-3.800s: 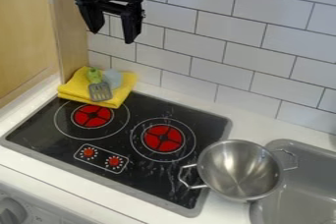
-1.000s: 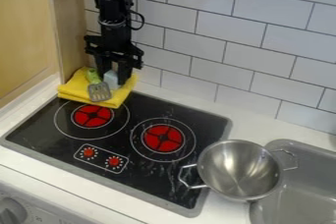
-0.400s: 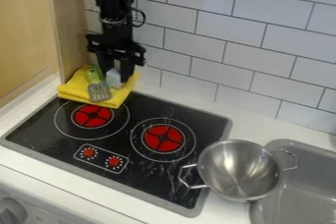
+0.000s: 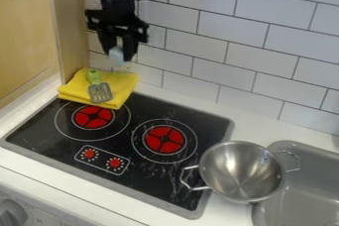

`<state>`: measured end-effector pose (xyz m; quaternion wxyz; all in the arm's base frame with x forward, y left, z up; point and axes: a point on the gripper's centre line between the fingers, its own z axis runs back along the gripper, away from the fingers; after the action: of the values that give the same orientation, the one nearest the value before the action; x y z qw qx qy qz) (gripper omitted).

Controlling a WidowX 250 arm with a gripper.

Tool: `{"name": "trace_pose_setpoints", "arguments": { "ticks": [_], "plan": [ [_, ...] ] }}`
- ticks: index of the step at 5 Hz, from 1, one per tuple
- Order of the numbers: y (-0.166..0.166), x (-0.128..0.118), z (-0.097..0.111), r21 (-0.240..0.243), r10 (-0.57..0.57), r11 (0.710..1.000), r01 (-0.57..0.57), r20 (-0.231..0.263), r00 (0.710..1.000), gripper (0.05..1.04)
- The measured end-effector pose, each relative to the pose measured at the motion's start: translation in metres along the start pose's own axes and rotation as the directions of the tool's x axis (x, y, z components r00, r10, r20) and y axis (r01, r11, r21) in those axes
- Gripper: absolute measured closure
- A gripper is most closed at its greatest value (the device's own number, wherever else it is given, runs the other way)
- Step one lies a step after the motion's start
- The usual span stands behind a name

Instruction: Put the blue object on the right burner

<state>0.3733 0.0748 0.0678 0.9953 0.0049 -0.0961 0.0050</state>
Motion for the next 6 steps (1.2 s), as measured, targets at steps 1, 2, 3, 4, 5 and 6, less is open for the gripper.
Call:
{"name": "trace_pose_setpoints", "arguments": {
  "ticks": [1, 2, 3, 4, 5, 6],
  "plan": [
    [-0.005, -0.01, 0.019, -0.004, -0.008, 1.0, 0.009, 0.032, 0.999, 0.633],
    [-0.016, -0.027, 0.03, -0.007, -0.03, 0.999, 0.031, 0.042, 0.999, 0.633],
    [-0.029, -0.043, 0.039, -0.02, -0.052, 0.998, 0.053, 0.059, 0.997, 0.634],
    [-0.051, -0.063, 0.037, -0.037, -0.095, 0.995, 0.097, 0.042, 0.995, 0.633],
    [-0.069, -0.076, 0.029, -0.053, -0.133, 0.99, 0.133, 0.015, 0.991, 0.634],
    [-0.079, -0.08, 0.024, -0.059, -0.146, 0.988, 0.146, 0.011, 0.989, 0.634]
  ]
}}
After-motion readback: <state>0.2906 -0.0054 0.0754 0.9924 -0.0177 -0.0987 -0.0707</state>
